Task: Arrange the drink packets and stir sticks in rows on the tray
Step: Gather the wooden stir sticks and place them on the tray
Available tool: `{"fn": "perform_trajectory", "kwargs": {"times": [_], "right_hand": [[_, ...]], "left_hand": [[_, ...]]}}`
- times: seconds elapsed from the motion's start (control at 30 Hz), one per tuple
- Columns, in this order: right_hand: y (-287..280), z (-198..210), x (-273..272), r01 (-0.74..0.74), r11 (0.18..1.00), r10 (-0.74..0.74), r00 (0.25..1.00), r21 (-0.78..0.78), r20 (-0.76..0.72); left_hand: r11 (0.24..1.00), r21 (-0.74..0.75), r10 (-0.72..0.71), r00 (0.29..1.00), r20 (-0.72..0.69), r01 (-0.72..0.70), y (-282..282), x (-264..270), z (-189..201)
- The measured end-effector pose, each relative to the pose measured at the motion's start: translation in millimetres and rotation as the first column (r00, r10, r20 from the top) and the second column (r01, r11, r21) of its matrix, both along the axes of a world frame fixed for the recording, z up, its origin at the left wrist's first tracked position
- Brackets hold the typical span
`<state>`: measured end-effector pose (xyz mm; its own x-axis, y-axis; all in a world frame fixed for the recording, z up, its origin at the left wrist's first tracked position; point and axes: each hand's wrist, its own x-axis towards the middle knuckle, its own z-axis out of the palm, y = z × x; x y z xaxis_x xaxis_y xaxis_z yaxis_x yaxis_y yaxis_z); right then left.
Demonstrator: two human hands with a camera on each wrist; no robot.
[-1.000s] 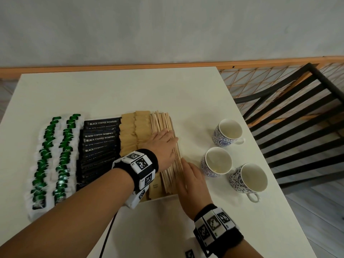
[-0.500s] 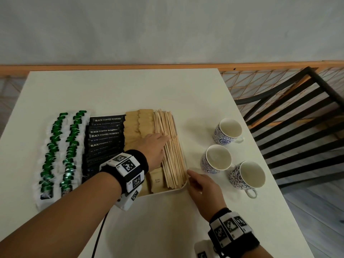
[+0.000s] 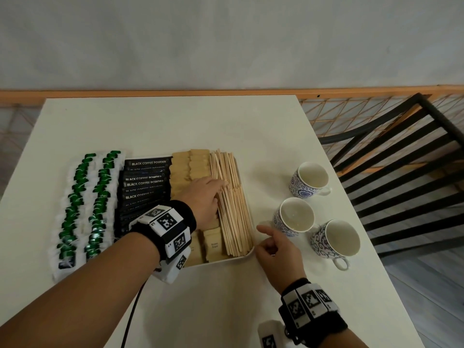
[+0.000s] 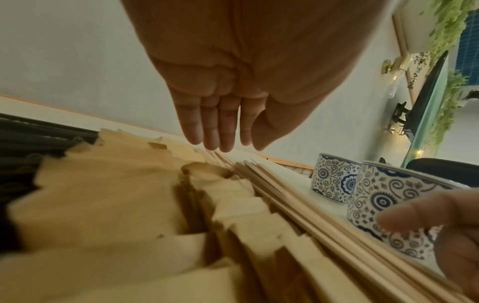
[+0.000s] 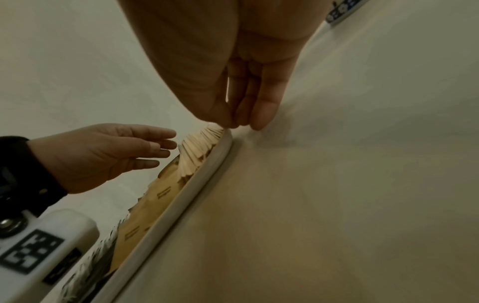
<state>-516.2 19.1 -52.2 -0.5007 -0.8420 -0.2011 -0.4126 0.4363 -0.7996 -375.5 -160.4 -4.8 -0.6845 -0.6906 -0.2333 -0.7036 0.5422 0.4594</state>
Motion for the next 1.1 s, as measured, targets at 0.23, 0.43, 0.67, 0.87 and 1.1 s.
{"fn": "perform_trajectory", "kwargs": {"times": [0.23,0.43,0.67,0.87,1.1], "right_hand": [[-8.6,0.8,6.4,0.083,0.996,-0.08,0.992,-0.025,0.095],[-14.8,-2.4,9.9,0.098,0.993,-0.093,0.993,-0.06,0.079],[-17.4,-5.2,9.9,0.055,0.995,-0.057,0.998,-0.083,-0.02],[-18.1,-6.7,12.3,0.021,0.991,-0.031,0.997,-0.133,-0.072],[-21.1,-11.2,19.5,-0.076,0.996,0.077,0.997,-0.053,0.02]], "left_hand": [[1.0,0.001,0.021,1.0,-0.022,-0.021,-3.0,13.0,3.0],[0.999,0.043,0.006,1.0,-0.004,-0.005,2.9,10.6,-1.1],[0.999,0.027,-0.032,0.999,0.025,0.031,3.0,3.3,-5.0],[0.998,0.051,-0.037,0.996,0.084,0.033,-5.4,-4.2,-2.5],[0.999,0.043,0.023,0.983,0.183,-0.032,-51.3,-16.0,-6.2]]}}
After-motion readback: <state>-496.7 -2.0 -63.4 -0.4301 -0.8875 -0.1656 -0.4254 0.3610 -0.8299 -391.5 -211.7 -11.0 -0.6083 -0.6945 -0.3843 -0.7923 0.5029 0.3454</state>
